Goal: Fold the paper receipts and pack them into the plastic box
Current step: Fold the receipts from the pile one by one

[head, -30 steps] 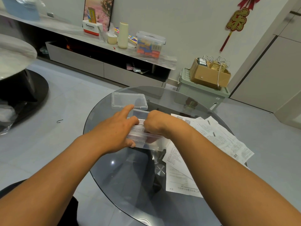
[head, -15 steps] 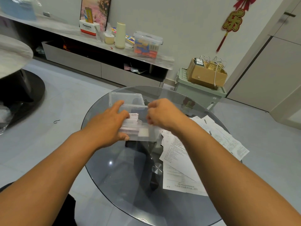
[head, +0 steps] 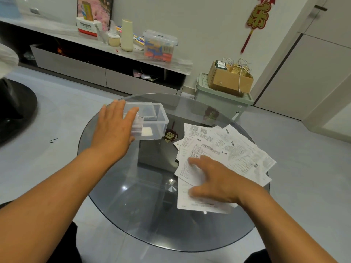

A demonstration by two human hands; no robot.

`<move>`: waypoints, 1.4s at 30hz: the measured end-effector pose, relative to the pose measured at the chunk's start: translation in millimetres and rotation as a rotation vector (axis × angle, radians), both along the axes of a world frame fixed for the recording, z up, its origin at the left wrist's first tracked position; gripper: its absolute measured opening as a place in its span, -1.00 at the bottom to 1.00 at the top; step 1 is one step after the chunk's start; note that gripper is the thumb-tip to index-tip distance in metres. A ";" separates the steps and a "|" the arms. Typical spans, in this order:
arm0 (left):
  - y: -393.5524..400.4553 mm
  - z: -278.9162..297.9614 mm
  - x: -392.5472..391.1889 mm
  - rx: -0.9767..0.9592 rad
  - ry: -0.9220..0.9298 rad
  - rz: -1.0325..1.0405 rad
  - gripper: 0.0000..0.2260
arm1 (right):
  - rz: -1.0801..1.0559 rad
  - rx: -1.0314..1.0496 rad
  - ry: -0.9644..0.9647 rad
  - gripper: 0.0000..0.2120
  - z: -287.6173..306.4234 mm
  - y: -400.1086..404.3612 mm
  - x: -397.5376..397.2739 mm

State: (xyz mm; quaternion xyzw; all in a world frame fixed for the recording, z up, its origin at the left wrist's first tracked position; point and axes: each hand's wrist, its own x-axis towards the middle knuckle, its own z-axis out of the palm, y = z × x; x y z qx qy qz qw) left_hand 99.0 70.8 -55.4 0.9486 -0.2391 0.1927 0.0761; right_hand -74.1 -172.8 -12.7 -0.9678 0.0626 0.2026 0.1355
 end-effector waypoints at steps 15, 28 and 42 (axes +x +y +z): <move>-47.2 -0.1 -78.1 -0.113 0.508 -0.716 -0.30 | 0.019 -0.020 -0.257 -0.69 -10.3 -35.4 -16.8; -62.5 -14.4 -78.1 -0.040 0.403 -0.783 -0.64 | -0.097 0.436 -0.139 -0.49 -10.3 -56.0 -40.6; -68.9 -18.4 -90.7 -0.422 0.659 -0.445 -0.11 | -0.361 0.356 -0.341 -0.08 -39.9 -38.4 -16.1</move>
